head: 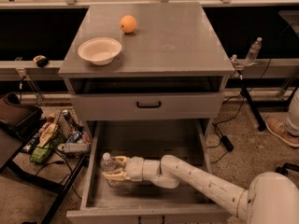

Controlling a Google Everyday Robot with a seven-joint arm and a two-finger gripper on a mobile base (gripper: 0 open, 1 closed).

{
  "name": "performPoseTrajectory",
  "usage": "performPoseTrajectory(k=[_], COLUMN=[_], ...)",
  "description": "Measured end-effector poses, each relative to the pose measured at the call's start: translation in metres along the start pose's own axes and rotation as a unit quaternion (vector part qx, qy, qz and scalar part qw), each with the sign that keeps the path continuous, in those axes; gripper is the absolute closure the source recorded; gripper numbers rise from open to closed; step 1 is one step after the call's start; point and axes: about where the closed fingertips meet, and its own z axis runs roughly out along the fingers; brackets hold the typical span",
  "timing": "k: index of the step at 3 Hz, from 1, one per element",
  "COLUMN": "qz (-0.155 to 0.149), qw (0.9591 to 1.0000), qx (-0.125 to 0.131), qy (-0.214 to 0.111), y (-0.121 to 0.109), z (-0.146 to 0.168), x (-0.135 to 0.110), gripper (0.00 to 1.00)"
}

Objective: Place water bottle into middle drawer

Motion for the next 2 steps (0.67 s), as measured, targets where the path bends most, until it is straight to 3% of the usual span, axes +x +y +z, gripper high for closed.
performPoseTrajectory(k=[2], qz=[0.000], qw=[1.0000], qx=[0.000], qy=[0.000], y=[0.0001], z=[0.0001], x=[-0.0001], gripper=[0.00])
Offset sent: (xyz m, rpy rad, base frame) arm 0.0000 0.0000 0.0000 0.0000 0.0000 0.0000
